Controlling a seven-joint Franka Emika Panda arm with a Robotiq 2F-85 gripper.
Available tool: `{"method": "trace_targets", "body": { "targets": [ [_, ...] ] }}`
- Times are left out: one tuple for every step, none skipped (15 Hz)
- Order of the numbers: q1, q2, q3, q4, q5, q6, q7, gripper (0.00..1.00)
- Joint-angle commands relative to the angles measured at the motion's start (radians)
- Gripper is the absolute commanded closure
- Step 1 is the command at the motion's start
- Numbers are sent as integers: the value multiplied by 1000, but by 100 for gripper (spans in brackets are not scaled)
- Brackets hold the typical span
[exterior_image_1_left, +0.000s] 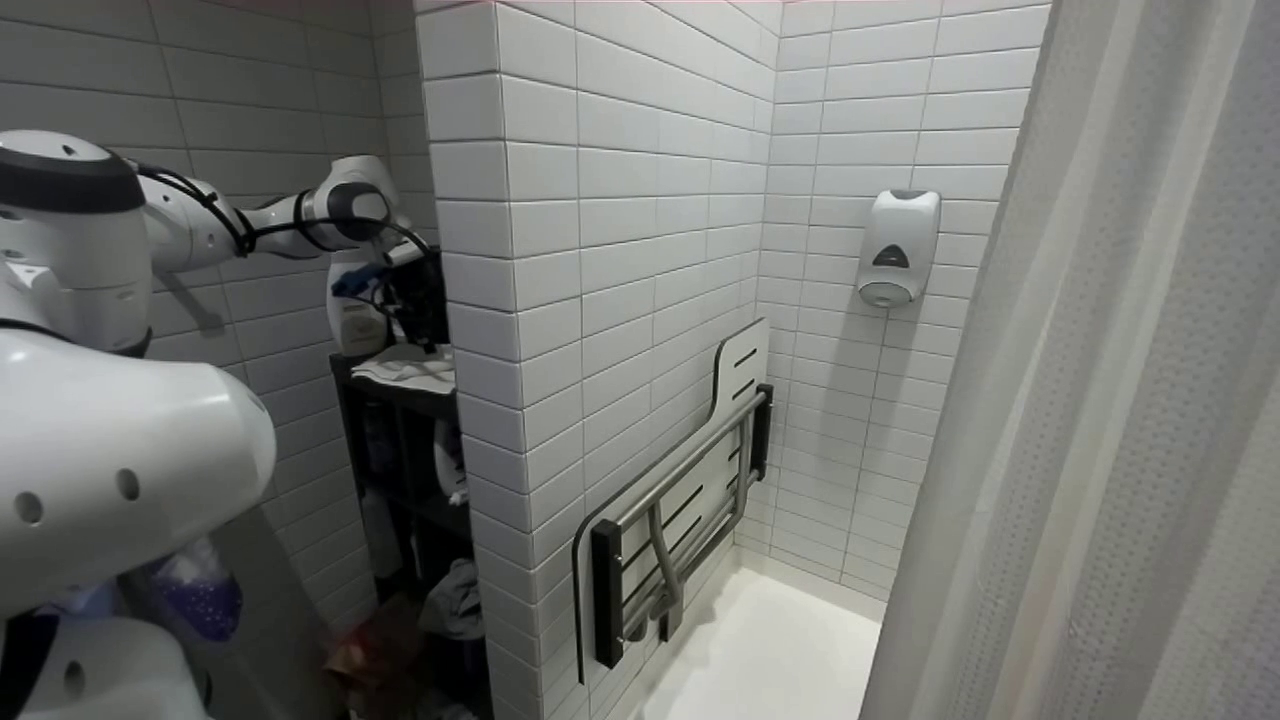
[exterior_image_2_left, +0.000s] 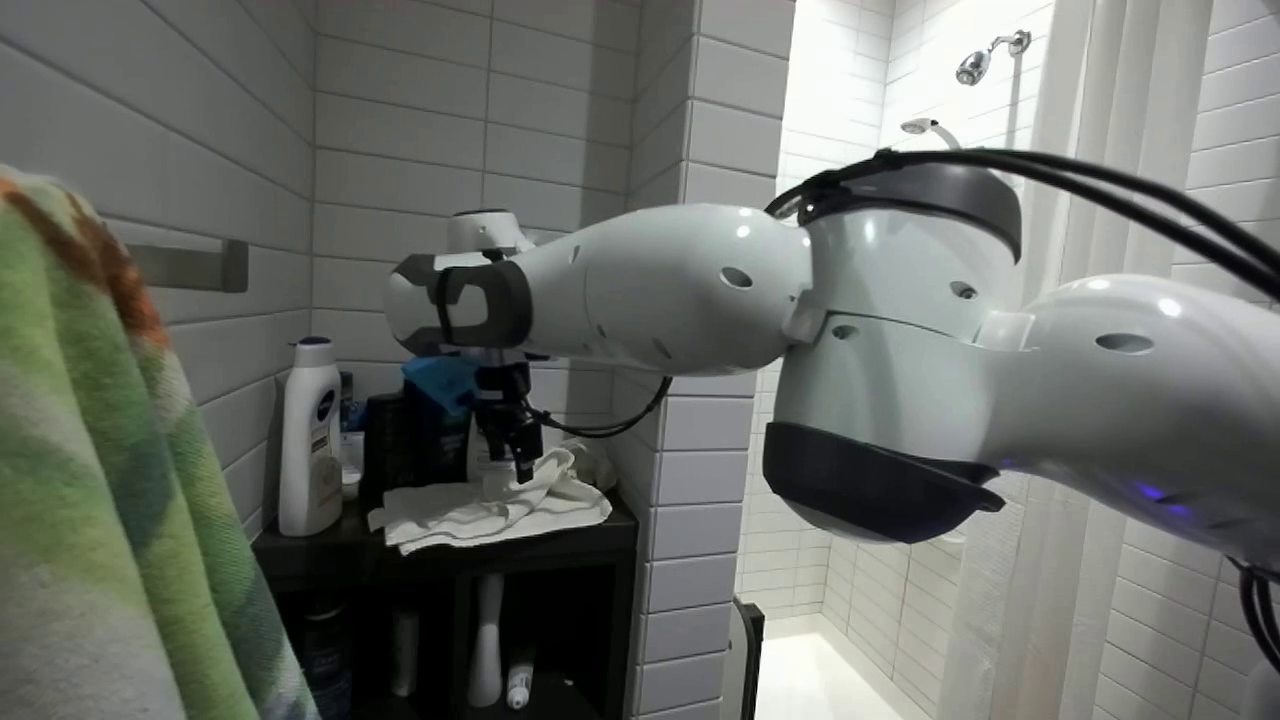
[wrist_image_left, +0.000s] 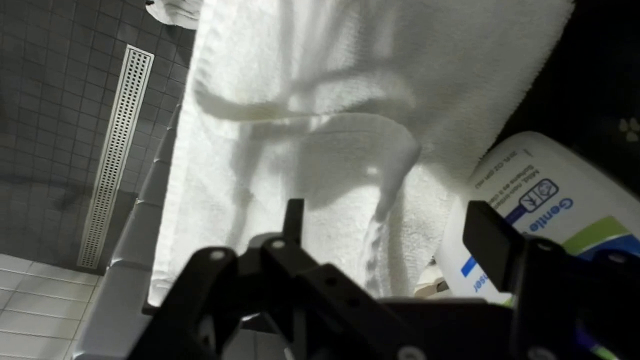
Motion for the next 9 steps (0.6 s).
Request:
{"method": "trace_targets", "body": {
  "targets": [
    [-22,-18,-5,33,7,-14,28,49],
    [-22,-20,-5,33,7,-14,31,56],
    [-23,-21,-6,34,7,-14,32,65],
    [-22,-22,-6,32,7,-12,32,73],
    [-22,-22,-7,32,8,-12,34,82],
    [-21,-22,-9,30,7,-10,35,89],
    [-21,-23,-9,30,7,-10,36,95],
    [-21,-23,-10,29,6,-10,37,100],
    [-21,-22,-10,29,6,-11,38,100]
  ]
}}
